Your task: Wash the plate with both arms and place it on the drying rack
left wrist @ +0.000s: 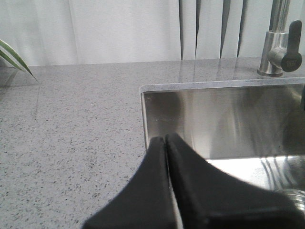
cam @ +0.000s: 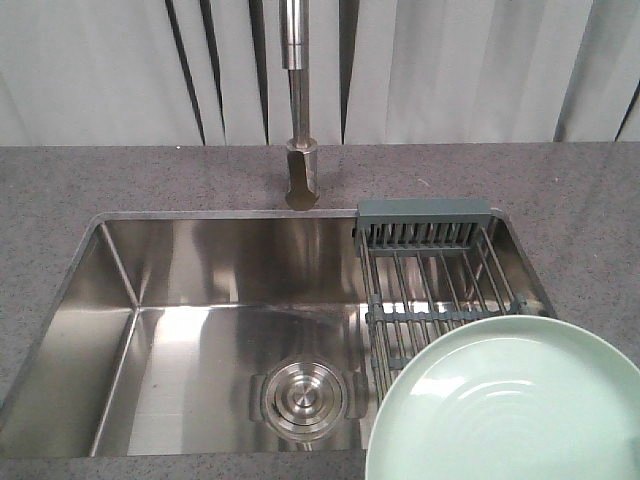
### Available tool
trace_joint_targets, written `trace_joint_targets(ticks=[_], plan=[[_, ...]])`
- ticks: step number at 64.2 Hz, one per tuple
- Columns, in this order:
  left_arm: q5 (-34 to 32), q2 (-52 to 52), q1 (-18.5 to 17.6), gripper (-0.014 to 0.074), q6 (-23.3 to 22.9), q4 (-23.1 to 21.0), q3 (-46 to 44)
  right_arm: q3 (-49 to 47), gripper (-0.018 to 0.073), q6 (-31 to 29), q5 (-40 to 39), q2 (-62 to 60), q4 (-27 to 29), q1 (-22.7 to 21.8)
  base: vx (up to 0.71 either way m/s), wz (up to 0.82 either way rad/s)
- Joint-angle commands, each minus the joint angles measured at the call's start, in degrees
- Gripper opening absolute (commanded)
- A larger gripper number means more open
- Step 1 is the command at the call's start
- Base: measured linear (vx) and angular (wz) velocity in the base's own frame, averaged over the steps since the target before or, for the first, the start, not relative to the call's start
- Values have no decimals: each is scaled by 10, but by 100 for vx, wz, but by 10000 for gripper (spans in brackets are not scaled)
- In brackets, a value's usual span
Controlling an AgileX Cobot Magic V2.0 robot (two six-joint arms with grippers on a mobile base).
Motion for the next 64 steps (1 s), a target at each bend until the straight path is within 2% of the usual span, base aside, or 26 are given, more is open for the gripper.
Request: trace_joint_targets(ticks=[1, 64], plan=[[-40, -7, -5, -6, -3, 1, -15, -15, -1, -2, -45, 6, 6, -2, 3, 1], [-40, -7, -5, -6, -3, 1, -15, -15, -1, -2, -45, 6, 6, -2, 2, 1]])
